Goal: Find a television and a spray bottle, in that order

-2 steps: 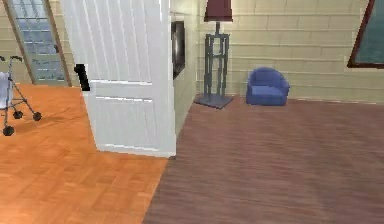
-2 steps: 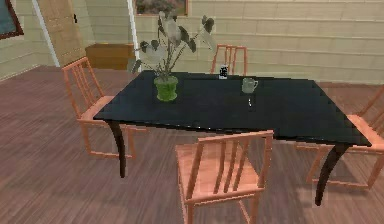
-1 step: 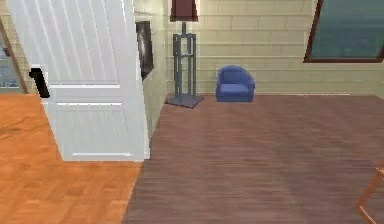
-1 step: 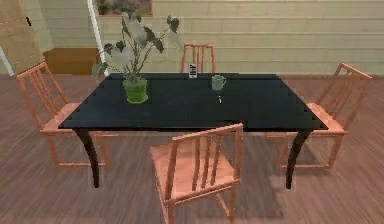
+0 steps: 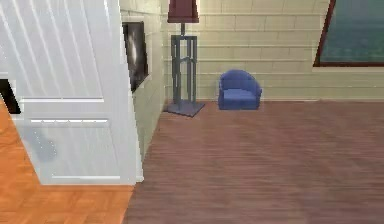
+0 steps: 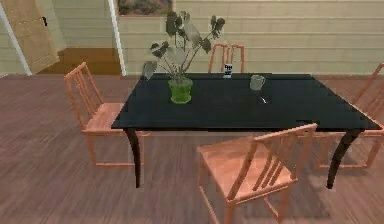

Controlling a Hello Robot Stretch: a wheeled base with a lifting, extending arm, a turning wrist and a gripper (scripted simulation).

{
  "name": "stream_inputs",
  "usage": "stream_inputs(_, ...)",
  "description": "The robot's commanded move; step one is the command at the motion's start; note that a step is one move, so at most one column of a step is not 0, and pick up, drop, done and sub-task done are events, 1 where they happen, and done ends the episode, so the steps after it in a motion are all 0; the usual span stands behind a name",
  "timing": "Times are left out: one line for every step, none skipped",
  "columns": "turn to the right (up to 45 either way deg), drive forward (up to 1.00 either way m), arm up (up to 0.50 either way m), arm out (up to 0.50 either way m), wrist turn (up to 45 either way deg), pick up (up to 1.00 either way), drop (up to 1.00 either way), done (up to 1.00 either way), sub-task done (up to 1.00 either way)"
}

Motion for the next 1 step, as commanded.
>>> stream_inputs(-42.0, 0.00, 0.00, 0.00, 0.0, 0.00, 0.00, 0.00, 0.00)
